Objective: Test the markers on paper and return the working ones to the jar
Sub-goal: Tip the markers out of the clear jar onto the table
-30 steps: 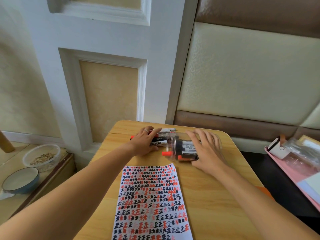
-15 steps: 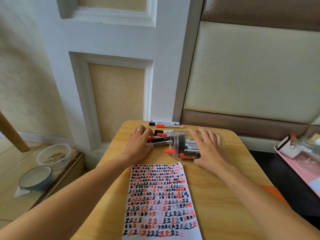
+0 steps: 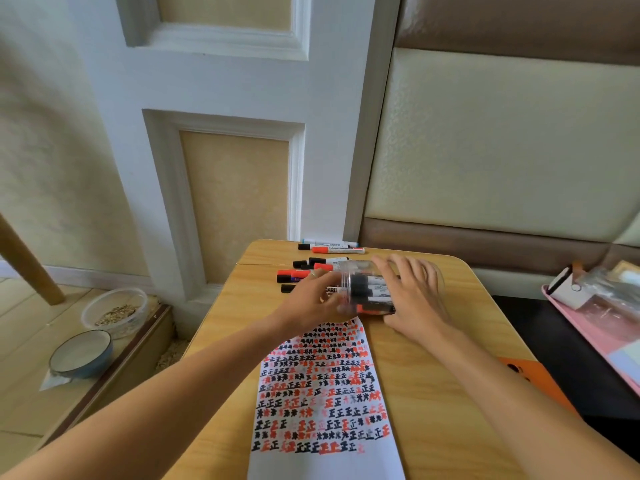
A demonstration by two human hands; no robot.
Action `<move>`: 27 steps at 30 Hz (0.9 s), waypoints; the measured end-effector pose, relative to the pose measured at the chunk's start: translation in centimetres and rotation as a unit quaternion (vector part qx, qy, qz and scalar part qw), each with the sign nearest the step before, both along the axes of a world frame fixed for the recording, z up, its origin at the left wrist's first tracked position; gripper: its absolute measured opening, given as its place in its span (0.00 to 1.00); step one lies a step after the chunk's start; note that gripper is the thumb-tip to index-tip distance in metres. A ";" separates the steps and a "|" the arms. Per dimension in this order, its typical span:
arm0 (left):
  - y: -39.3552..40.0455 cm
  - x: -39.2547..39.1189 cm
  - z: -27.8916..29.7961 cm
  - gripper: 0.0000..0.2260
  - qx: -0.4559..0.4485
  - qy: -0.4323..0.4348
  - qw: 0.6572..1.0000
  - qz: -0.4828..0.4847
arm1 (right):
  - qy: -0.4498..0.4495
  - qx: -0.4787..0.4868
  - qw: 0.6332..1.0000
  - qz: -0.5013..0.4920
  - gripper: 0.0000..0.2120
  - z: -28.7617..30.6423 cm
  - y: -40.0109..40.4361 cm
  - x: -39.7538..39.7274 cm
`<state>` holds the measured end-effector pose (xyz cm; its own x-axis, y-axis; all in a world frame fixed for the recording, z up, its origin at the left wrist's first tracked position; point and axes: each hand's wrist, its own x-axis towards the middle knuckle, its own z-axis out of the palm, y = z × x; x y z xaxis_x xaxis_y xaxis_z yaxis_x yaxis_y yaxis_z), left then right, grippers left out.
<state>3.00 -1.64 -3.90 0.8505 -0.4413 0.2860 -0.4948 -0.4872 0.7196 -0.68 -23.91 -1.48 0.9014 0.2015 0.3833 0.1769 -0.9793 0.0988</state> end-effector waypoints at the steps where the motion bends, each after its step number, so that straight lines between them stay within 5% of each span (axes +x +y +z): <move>1: -0.2 0.0 0.2 0.18 -0.024 0.033 0.999 0.000 | -0.010 -0.007 1.000 -0.001 0.53 0.1 0.2 -0.1; 8: -0.3 0.6 0.1 0.21 -0.162 0.245 0.955 0.048 | -0.074 -0.089 0.993 0.029 0.56 1.3 1.0 0.1; 13: -0.4 1.5 -0.6 0.29 -0.230 0.297 0.926 0.025 | -0.075 -0.142 0.986 0.045 0.56 2.2 1.8 0.5; 27: -0.3 1.4 0.2 0.19 -0.332 0.333 0.881 0.054 | -0.080 -0.125 0.989 0.031 0.55 2.3 1.7 0.6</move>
<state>4.36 -1.97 -3.71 0.9539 -0.2712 -0.1283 0.1688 0.1315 0.9768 -0.06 -22.18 0.79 0.8164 0.3605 0.4510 0.1984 -0.9087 0.3672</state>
